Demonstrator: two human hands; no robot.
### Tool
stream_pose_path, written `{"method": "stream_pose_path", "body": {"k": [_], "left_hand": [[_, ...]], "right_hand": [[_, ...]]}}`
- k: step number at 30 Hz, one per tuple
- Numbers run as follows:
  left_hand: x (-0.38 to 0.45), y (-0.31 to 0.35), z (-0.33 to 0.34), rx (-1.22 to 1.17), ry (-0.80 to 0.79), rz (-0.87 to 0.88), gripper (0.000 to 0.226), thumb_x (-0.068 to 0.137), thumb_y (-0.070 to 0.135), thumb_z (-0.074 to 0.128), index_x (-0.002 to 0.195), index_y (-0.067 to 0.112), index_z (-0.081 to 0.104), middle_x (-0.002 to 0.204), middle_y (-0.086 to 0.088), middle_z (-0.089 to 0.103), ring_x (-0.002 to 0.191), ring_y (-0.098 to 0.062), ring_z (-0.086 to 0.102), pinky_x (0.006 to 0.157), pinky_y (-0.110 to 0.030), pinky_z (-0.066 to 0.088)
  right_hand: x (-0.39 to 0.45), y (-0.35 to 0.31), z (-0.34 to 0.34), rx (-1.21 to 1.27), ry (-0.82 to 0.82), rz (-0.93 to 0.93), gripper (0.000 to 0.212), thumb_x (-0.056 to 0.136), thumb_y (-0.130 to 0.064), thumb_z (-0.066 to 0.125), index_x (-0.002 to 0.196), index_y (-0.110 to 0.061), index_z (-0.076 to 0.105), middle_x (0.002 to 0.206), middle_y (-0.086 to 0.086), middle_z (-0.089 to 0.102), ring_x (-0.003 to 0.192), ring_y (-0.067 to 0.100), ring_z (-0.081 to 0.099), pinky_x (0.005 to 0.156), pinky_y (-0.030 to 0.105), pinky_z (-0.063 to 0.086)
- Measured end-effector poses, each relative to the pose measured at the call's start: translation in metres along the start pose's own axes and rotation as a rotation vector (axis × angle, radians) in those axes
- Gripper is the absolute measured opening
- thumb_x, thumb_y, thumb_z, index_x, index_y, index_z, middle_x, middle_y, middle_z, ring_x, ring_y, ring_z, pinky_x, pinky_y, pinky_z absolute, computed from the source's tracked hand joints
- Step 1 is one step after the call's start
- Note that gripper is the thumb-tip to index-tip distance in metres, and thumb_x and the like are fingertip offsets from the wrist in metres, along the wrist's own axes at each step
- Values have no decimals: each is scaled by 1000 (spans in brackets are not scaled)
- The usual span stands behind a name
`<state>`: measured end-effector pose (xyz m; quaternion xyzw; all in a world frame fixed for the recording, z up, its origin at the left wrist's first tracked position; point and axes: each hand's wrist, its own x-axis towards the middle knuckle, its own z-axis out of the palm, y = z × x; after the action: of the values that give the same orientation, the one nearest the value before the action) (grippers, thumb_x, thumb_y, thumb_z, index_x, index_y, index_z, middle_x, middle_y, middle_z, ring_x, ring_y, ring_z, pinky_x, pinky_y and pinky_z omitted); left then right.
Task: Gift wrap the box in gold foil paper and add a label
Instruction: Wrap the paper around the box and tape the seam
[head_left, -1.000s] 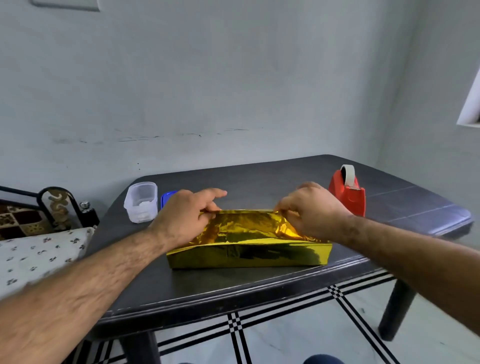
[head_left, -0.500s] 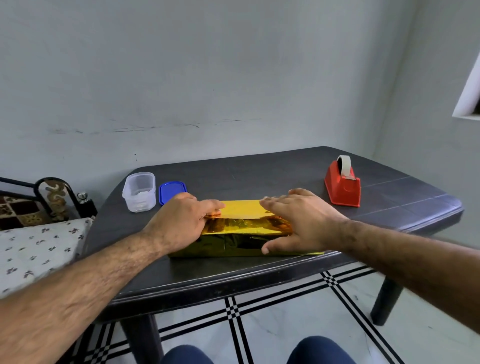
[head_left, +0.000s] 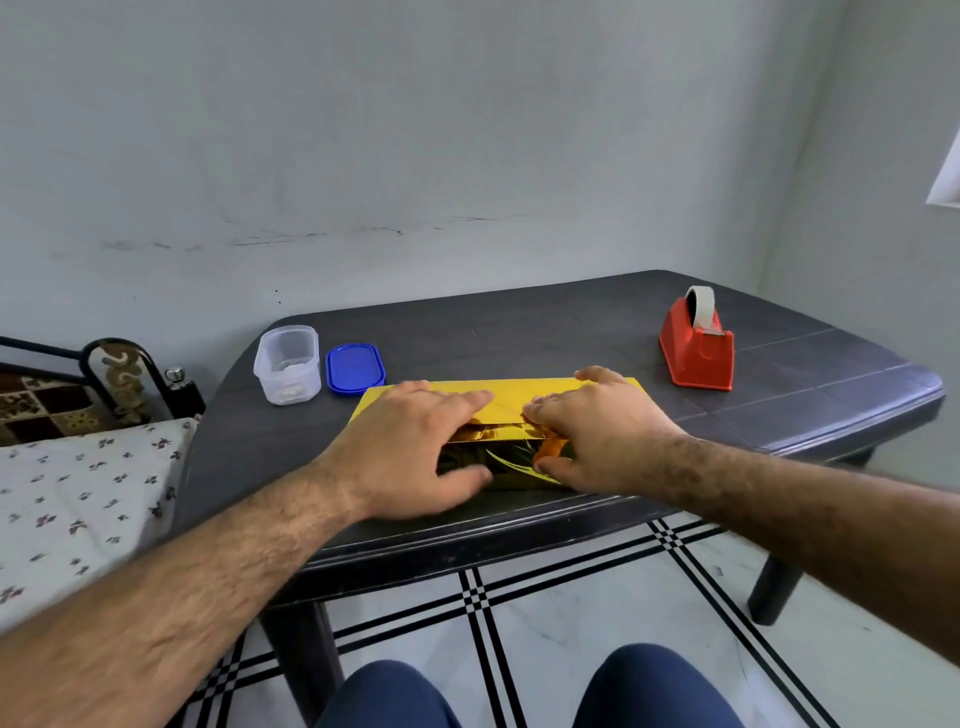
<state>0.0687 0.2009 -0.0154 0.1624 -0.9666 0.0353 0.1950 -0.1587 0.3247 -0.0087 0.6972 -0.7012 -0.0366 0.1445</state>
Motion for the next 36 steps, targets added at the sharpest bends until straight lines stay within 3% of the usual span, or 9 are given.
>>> {"method": "stream_pose_path", "body": {"k": [6,9,12,14,18,22,26,30,36], "left_hand": [[1,2,22,156,92,4,84,86,61,74,154,19,48,119,2,74,113,-22,66,106,-39,46],[0,7,25,157,154,-9,77,85,54,78,149,19,54,119,3,75,111,-20,68,103,-41,50],[4,16,27,120,167,-50,77,88,52,75,154,24,47,130,6,70,121,-17,62,111,-40,44],[6,21,29,88,173,-96,79,87,48,77,155,25,45,133,5,67,125,-18,59,114,-40,42],[4,20,33,118,250,-10,67,80,30,87,140,18,60,127,0,69,120,-21,60,104,-40,50],[0,23,47,133,332,137,49,84,17,83,130,15,64,113,-2,74,106,-20,67,96,-35,54],[1,25,51,117,339,116,46,91,22,78,134,14,63,116,-4,75,107,-21,70,96,-35,56],[13,32,49,100,331,139,49,91,17,77,136,13,59,124,-6,72,117,-22,66,105,-37,54],[24,36,47,30,221,17,65,94,33,76,148,17,43,109,-1,76,99,-19,71,84,-29,57]], "right_hand": [[2,-8,-8,33,90,17,62,79,-87,49,101,-32,68,89,-12,72,84,14,65,101,36,46],[12,2,-16,292,91,67,92,72,-96,54,137,-31,65,132,-9,71,119,14,64,105,38,49],[33,16,-21,505,-199,95,112,73,-90,64,161,-26,37,159,-5,48,143,21,48,113,40,45],[45,19,-24,550,-309,53,98,83,-78,68,161,-27,38,149,-6,54,138,22,52,108,37,48],[56,24,-32,525,-248,22,73,89,-65,72,153,-34,53,147,-9,59,133,15,54,114,42,47],[54,21,-32,319,-125,-52,52,87,-63,58,122,-29,77,107,-12,75,97,11,68,89,38,60],[53,10,-29,81,4,-28,24,96,-38,55,101,-27,76,85,-8,70,79,18,65,71,31,57],[63,13,-32,159,87,100,22,95,-17,54,102,-28,72,83,-10,64,84,19,64,67,27,51],[72,21,-39,280,167,134,31,92,-11,58,112,-23,80,105,-7,77,93,16,68,79,27,59]]}}
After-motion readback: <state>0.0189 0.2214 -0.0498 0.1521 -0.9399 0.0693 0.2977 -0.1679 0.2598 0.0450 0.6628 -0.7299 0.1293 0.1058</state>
